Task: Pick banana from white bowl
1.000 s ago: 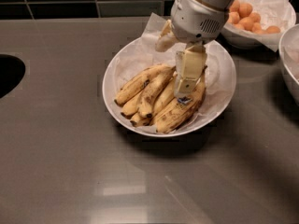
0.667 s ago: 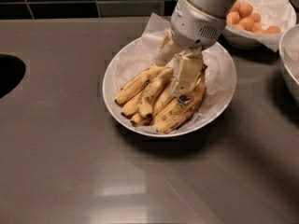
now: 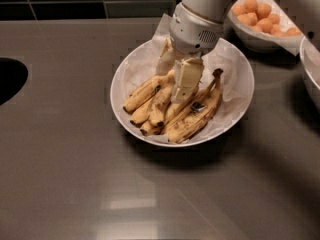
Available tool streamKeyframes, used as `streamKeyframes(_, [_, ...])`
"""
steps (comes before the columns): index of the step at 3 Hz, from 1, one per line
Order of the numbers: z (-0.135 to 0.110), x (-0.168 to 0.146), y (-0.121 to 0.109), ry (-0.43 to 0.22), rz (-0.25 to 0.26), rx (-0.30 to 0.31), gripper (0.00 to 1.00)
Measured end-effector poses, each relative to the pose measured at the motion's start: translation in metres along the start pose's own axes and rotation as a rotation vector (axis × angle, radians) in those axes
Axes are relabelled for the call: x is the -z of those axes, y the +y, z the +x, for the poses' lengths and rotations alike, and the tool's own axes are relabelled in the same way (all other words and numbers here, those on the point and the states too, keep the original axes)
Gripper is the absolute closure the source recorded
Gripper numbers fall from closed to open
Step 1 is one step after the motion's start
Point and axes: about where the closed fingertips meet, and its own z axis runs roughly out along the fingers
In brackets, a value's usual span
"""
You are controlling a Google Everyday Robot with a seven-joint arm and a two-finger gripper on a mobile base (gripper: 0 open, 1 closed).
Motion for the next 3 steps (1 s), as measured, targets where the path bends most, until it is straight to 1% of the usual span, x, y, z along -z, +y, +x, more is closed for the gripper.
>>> streamKeyframes(1, [-0.0075,-0.0071,-0.0085,0.002,-0.026,0.024,0.44])
streamKeyframes(3, [-0.0147,-0.0159,-0.011,0.004,-0.045,0.064,0.46])
